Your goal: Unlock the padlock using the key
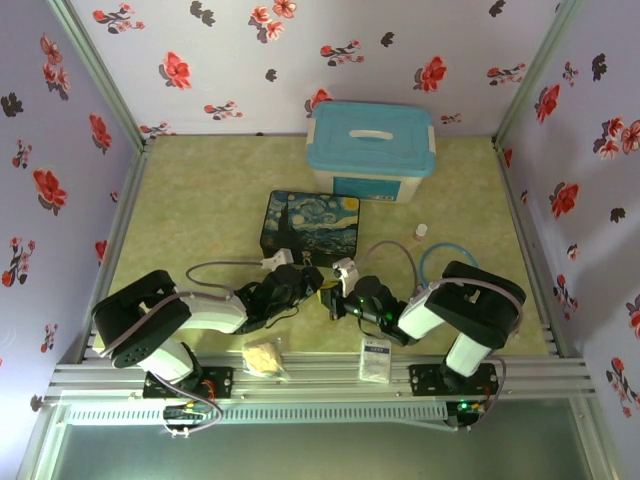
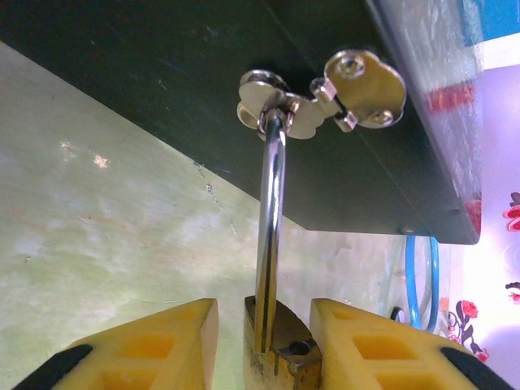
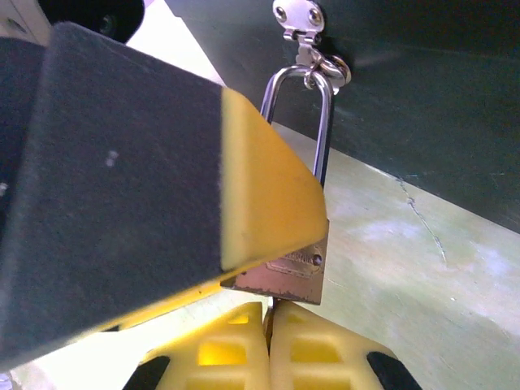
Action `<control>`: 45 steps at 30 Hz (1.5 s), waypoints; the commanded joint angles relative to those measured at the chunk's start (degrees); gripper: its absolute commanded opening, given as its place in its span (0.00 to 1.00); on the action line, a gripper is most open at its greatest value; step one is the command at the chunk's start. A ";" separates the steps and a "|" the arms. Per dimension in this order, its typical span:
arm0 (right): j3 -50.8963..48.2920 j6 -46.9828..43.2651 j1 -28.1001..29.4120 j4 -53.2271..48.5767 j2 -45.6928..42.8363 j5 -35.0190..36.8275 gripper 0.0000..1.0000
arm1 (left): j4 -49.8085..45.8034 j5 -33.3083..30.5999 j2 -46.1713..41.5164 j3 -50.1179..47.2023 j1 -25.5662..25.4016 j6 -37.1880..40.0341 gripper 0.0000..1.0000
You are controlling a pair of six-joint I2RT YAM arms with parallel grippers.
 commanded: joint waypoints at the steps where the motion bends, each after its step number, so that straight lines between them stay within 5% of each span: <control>1: 1.73 -0.79 1.06 -0.87 -0.16 2.54 0.00 | -2.71 0.09 -0.27 0.65 -1.01 0.53 0.32; 8: 1.79 -0.47 1.37 -0.98 0.28 3.14 0.03 | -2.03 0.08 2.08 0.41 -1.67 -0.30 0.13; 15: -0.54 2.27 0.90 -4.41 -4.70 5.59 0.48 | -7.23 0.61 -0.34 -0.87 0.52 1.81 0.04; 20: 1.15 4.97 0.03 -17.52 -10.91 11.52 0.50 | -19.79 0.44 -4.07 1.12 2.59 8.93 0.04; 28: 2.12 6.40 -0.49 -24.54 -16.06 16.41 0.49 | -33.14 1.07 -4.30 4.94 4.57 16.38 0.05; 34: 5.23 8.69 -0.59 -33.82 -16.54 27.34 0.48 | -43.35 0.99 -2.43 10.51 5.47 22.36 0.08; 45: 6.03 9.49 -0.62 -34.74 -15.74 26.13 0.44 | -56.58 -4.37 6.12 21.29 4.79 28.75 0.11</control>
